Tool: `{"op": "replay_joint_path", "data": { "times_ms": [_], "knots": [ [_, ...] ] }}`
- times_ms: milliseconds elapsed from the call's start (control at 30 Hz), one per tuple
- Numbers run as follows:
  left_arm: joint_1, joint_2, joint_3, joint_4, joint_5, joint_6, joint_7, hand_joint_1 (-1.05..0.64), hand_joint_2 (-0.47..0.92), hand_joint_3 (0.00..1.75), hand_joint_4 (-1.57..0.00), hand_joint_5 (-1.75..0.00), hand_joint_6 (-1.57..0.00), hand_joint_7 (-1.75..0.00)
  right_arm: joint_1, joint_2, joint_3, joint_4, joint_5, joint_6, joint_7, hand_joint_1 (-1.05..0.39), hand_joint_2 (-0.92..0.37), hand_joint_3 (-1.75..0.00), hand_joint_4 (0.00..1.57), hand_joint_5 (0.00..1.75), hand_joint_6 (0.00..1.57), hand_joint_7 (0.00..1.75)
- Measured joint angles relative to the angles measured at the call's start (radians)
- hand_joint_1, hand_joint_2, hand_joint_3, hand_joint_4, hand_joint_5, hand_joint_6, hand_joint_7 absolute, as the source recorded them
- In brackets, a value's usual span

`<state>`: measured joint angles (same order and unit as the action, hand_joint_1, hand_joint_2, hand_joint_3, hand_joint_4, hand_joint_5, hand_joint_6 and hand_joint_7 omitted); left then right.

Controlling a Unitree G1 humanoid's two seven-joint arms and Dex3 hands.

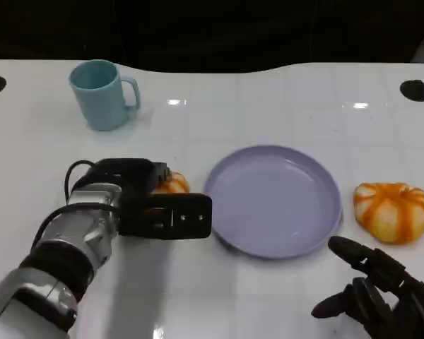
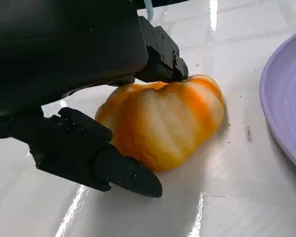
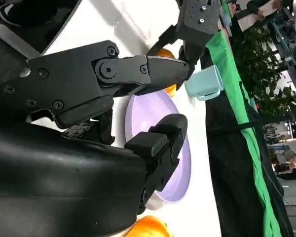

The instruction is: Grasp the bread from the table and place it into the plate.

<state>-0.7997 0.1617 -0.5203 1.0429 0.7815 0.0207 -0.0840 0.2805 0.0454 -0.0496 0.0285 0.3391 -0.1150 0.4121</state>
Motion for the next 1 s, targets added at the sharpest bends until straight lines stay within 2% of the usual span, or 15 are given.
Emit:
{"op": "replay_joint_path", "data": {
  "times_ms": [67,100,133,333,367,400,433,467,633,733,800,833,900,967,1000],
  "knots": [
    [-0.007,-0.004,0.002,0.029,-0.015,-0.023,0.023,-0.25,0.9,0.03,-0.57,-0.18,-0.62,-0.05,0.0,0.0,-0.001,0.004,0.004,0.0,0.006,-0.75,-0.92,-0.33,0.73,1.09,0.93,0.36],
    [-0.008,-0.005,0.004,0.041,-0.022,-0.036,0.04,-0.23,0.91,0.1,-0.76,-0.28,-0.76,-0.09,-0.001,0.0,-0.002,0.006,0.005,0.0,0.008,-0.75,-0.92,-0.33,0.73,1.09,0.92,0.36],
    [-0.01,-0.005,0.008,0.052,-0.034,-0.049,0.057,-0.23,0.92,0.12,-0.83,-0.31,-0.8,-0.11,-0.001,0.0,-0.003,0.007,0.005,0.0,0.009,-0.75,-0.92,-0.33,0.73,1.09,0.92,0.36],
    [-0.034,-0.007,0.015,0.098,-0.061,-0.088,0.107,-0.22,0.92,0.15,-0.89,-0.36,-0.86,-0.1,-0.003,0.0,-0.008,0.009,0.006,-0.001,0.011,-0.75,-0.92,-0.33,0.73,1.08,0.92,0.35],
    [-0.036,-0.007,0.015,0.102,-0.062,-0.09,0.11,-0.26,0.92,0.21,-0.82,-1.02,-0.86,-0.55,-0.003,0.0,-0.008,0.009,0.006,-0.001,0.012,-0.75,-0.92,-0.33,0.73,1.08,0.93,0.35],
    [-0.036,-0.009,0.015,0.111,-0.063,-0.095,0.133,-0.28,0.92,0.25,-0.76,-1.45,-0.71,-1.11,-0.004,0.0,-0.009,0.009,0.006,-0.001,0.013,-0.75,-0.92,-0.33,0.73,1.08,0.93,0.35],
    [-0.035,-0.014,0.016,0.121,-0.067,-0.1,0.17,-0.29,0.92,0.26,-0.74,-1.59,-0.65,-1.3,-0.004,0.0,-0.011,0.01,0.006,-0.001,0.014,-0.75,-0.92,-0.32,0.73,1.08,0.93,0.35],
    [-0.035,-0.02,0.016,0.131,-0.071,-0.103,0.211,-0.29,0.92,0.27,-0.73,-1.67,-0.63,-1.4,-0.005,0.0,-0.012,0.012,0.008,-0.001,0.017,-0.75,-0.92,-0.32,0.73,1.08,0.93,0.35],
    [-0.034,-0.034,0.017,0.164,-0.089,-0.128,0.292,-0.28,0.92,0.29,-0.76,-1.74,-0.58,-1.56,-0.006,0.0,-0.015,0.014,0.011,-0.001,0.019,-0.75,-0.92,-0.33,0.74,1.08,0.95,0.35],
    [-0.033,-0.032,0.02,0.167,-0.092,-0.152,0.324,-0.24,0.92,0.29,-0.75,-1.75,-0.6,-1.42,-0.006,-0.001,-0.016,0.014,0.009,-0.001,0.018,-0.75,-0.92,-0.33,0.74,1.08,0.95,0.35],
    [-0.033,-0.031,0.021,0.167,-0.093,-0.155,0.34,-0.24,0.92,0.29,-0.75,-1.75,-0.61,-1.41,-0.007,-0.001,-0.016,0.014,0.009,-0.001,0.018,-0.75,-0.92,-0.33,0.74,1.07,0.95,0.34],
    [-0.033,-0.031,0.021,0.167,-0.093,-0.155,0.345,-0.23,0.92,0.32,-0.76,-1.75,-0.6,-1.47,-0.007,-0.001,-0.016,0.014,0.009,-0.001,0.018,-0.75,-0.92,-0.33,0.74,1.07,0.95,0.34],
    [-0.032,-0.029,0.031,0.166,-0.104,-0.164,0.348,-0.22,0.82,0.62,-0.8,-1.75,-0.58,-1.69,-0.007,-0.001,-0.016,0.015,0.009,-0.001,0.018,-0.75,-0.92,-0.33,0.74,1.08,0.94,0.34],
    [-0.029,-0.025,0.067,0.153,-0.151,-0.2,0.347,-0.21,0.79,0.69,-0.81,-1.75,-0.57,-1.73,-0.01,-0.002,-0.017,0.018,0.009,-0.001,0.018,-0.75,-0.92,-0.33,0.74,1.08,0.94,0.34],
    [-0.029,-0.023,0.082,0.144,-0.169,-0.214,0.348,-0.18,0.69,0.86,-0.81,-1.75,-0.59,-1.74,-0.012,-0.002,-0.017,0.02,0.009,-0.001,0.019,-0.75,-0.92,-0.33,0.74,1.08,0.94,0.34]
  ]
}}
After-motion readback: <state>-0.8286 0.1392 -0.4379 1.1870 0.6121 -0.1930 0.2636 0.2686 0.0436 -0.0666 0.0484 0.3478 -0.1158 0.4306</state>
